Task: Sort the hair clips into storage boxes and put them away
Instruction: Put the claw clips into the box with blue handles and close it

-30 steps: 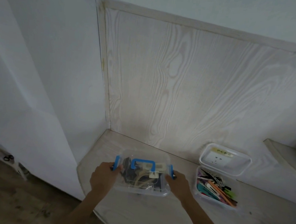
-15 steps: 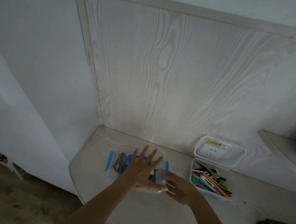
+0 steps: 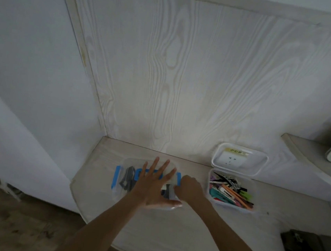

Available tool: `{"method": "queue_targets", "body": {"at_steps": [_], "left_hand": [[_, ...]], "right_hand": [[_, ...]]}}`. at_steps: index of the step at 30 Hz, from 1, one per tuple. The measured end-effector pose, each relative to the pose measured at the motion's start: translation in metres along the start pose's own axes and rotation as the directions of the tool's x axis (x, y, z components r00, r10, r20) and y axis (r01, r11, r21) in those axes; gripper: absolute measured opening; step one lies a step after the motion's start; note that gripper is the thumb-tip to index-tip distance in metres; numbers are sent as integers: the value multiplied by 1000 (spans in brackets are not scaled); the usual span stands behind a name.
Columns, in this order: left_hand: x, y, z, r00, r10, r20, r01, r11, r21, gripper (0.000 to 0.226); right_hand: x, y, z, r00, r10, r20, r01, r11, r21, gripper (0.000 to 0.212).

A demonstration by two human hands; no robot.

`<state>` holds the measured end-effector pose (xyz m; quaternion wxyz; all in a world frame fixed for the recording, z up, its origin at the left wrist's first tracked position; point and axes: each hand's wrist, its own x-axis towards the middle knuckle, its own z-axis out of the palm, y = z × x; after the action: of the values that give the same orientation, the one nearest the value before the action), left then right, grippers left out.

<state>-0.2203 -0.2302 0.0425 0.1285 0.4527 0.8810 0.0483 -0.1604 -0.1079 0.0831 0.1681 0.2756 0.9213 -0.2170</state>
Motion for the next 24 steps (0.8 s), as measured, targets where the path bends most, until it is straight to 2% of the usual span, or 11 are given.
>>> {"method": "queue_targets", "body": {"at_steps": [4, 9, 10, 12, 13, 14, 15, 16, 18, 20, 24], "left_hand": [[0, 0, 2, 1000, -7, 12, 7, 1000, 2, 108], [-3, -4, -7, 999, 4, 36, -1, 997, -73, 108], [-8, -10, -11, 1000, -21, -1, 20, 993, -114, 104], [-25, -27, -12, 960, -131, -249, 86, 979, -185, 87], [-37, -39, -10, 895, -237, -378, 159, 961, -226, 73], [-50, -51, -11, 830, -365, -422, 264, 923, -280, 66], [-64, -65, -13, 786, -503, -360, 397, 856, -330, 67], [-76, -76, -16, 752, -623, -216, 536, 768, -352, 68], [-88, -86, -22, 697, -715, 51, 697, 659, -284, 62], [-90, -84, -25, 717, -696, 44, 682, 686, -253, 52], [-83, -67, -31, 729, -682, -59, 678, 731, -77, 32]], "right_hand": [[-3, -11, -17, 999, -14, 53, 20, 993, -119, 36], [6, -1, -14, 995, 23, 99, -24, 1000, 12, 16], [5, 3, -11, 996, 15, 83, -18, 999, 39, 20], [2, 11, -3, 1000, -18, 2, 17, 997, 80, 21], [-1, 14, 2, 996, -43, -72, 49, 994, 97, 21], [-4, 16, 6, 988, -59, -146, 75, 991, 110, 25], [-7, 16, 9, 976, -74, -205, 96, 990, 101, 28], [-9, 15, 12, 966, -87, -243, 109, 991, 80, 31], [-10, 9, 14, 958, -102, -269, 106, 994, 3, 32], [-9, -5, 15, 957, -133, -259, 106, 988, -114, 31], [-8, -20, 17, 951, -156, -267, 101, 973, -207, 24]]}}
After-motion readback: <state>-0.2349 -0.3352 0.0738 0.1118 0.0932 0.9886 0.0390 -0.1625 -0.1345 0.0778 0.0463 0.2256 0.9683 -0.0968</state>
